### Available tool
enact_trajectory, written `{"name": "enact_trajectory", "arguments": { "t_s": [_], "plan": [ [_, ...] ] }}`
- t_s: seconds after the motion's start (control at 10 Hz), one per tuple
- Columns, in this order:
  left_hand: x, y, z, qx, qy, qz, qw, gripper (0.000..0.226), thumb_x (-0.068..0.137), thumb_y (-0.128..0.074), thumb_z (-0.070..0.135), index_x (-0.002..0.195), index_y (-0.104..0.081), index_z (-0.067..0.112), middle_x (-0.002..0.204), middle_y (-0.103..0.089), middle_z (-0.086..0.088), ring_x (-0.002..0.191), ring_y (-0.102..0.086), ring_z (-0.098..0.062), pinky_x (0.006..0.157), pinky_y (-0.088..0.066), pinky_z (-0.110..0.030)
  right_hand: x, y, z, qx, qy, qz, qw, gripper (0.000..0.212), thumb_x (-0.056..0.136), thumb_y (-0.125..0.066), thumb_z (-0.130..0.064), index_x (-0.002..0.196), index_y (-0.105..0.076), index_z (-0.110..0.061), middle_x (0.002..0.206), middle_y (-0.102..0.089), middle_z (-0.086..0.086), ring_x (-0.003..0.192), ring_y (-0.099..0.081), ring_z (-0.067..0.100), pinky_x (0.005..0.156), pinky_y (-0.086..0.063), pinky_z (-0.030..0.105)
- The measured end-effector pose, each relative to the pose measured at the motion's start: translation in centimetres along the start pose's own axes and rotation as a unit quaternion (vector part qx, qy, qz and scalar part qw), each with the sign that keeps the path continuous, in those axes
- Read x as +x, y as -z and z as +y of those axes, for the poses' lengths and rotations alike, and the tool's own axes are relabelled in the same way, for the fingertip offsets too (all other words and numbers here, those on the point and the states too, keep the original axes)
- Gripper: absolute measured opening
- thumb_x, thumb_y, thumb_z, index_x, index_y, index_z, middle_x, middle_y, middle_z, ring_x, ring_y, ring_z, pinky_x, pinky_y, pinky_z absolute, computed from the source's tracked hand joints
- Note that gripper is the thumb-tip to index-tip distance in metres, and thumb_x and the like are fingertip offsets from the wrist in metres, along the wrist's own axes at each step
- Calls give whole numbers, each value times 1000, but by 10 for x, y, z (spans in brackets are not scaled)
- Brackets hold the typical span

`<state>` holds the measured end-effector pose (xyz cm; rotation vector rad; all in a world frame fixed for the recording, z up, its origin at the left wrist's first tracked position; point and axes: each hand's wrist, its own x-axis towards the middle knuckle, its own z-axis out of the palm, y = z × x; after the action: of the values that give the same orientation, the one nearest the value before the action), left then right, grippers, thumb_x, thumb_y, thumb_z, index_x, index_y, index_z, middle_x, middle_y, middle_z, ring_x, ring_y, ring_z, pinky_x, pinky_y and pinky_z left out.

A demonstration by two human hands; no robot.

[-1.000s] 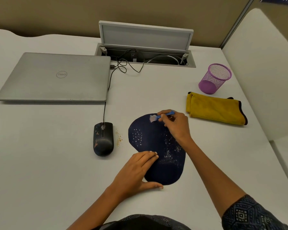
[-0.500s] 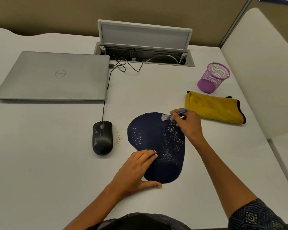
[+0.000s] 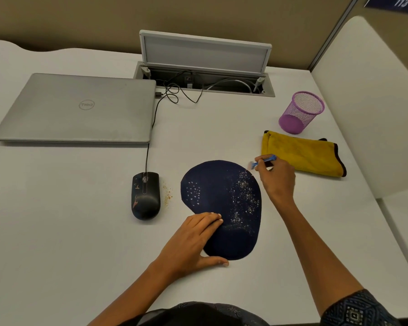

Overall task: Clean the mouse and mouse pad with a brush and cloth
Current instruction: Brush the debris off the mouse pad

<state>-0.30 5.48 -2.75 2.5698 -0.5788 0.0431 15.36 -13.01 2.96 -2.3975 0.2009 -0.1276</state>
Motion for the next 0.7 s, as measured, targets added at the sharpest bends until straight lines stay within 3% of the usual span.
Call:
{"name": "enact_trajectory", "arguments": {
  "t_s": [0.1, 0.2, 0.3, 0.4, 0.5, 0.6, 0.7],
  "plan": [
    [0, 0, 0, 0, 0, 2, 1000, 82, 75, -49, 72, 134, -46, 15, 138, -48, 0, 126, -45, -16, 106, -31, -31, 4, 4, 1, 25, 4, 1, 1000, 23, 93, -54, -23, 105, -69, -11, 102, -72, 12, 84, -67, 25, 83, -54, 37],
    [-1, 0, -1, 11, -4, 4, 1000, 82, 75, -48, 73, 133, -47, 15, 137, -49, 1, 124, -46, -15, 105, -30, -30, -2, 1, -6, 84, 46, -86, 992, 17, 93, -55, -18, 100, -69, -13, 91, -72, 8, 53, -60, 6, 58, -48, 9],
    [-1, 0, -1, 12, -1, 0, 1000, 82, 76, -48, 73, 134, -47, 16, 137, -49, 1, 124, -46, -15, 105, -30, -30, -4, -1, -3, 74, 42, -97, 992, 16, 93, -54, -18, 99, -70, -16, 93, -72, 7, 58, -61, 10, 65, -53, 20],
    [0, -1, 0, 11, 2, -2, 1000, 82, 76, -47, 74, 134, -46, 16, 138, -47, 1, 125, -45, -15, 106, -29, -30, 3, 6, 4, 2, 3, -50, 999, 22, 93, -53, -23, 105, -69, -14, 104, -72, 10, 87, -66, 29, 85, -53, 46],
    [0, -1, -1, 10, 3, -4, 1000, 83, 76, -47, 74, 135, -45, 16, 139, -47, 1, 126, -44, -16, 106, -29, -30, 6, 10, 4, -13, 12, -26, 999, 24, 93, -53, -24, 108, -68, -12, 106, -71, 11, 88, -67, 28, 85, -53, 42],
    [-1, -1, -1, 7, 6, -10, 1000, 82, 76, -47, 74, 135, -44, 17, 139, -46, 1, 127, -44, -16, 107, -28, -30, -1, 4, -11, 91, 57, -79, 991, 18, 92, -55, -18, 102, -69, -13, 92, -72, 6, 62, -63, 3, 62, -50, 12],
    [-1, -1, -1, 2, 9, -13, 1000, 83, 76, -47, 74, 136, -43, 17, 140, -45, 1, 128, -42, -16, 107, -27, -30, -6, -5, -18, 133, 73, -147, 977, 16, 92, -55, -14, 99, -70, -13, 87, -71, 5, 51, -57, -6, 50, -43, 5]
  ]
}}
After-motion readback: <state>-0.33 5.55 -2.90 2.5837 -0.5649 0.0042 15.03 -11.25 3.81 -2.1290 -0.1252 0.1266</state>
